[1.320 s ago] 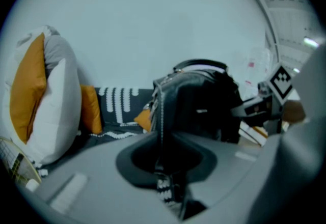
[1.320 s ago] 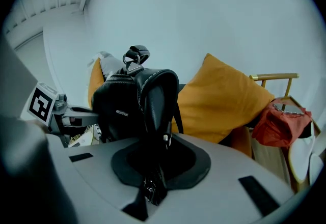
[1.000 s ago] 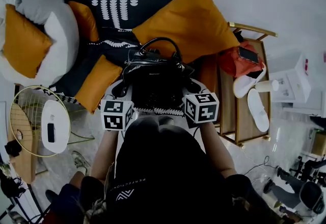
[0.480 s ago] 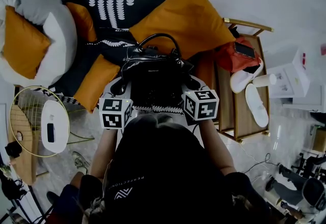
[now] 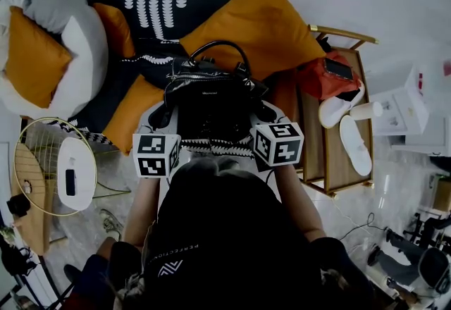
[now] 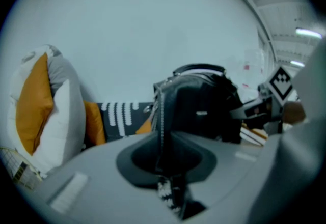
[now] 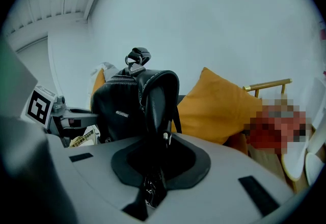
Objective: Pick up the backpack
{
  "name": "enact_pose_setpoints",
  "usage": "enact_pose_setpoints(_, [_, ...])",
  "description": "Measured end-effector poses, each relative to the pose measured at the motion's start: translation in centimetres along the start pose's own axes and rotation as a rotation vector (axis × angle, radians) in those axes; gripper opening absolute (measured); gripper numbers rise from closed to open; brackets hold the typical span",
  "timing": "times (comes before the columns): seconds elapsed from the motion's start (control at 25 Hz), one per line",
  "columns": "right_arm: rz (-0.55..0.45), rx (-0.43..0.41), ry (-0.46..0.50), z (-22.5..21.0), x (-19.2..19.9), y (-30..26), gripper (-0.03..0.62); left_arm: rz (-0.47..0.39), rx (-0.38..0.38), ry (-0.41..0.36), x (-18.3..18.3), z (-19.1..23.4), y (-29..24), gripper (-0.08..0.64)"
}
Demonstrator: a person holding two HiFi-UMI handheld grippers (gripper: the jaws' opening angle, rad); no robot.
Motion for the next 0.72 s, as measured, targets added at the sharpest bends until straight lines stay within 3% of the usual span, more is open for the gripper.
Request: enact_pose_setpoints(0.72, [-0.009, -0.014, 0.017, 0.68, -0.35, 0.19, 0.038, -0.006, -0.029, 0.011, 0.30, 0.21, 1.10, 0.063])
Point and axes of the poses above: the fingertips, and each gripper's own axes: y backward along the fingers, z to its left, x out of its underside, the point moved 5 cm from there along y, backward along the fingers, and after that the axes turned 1 degree about x, right-handed, at the moved point
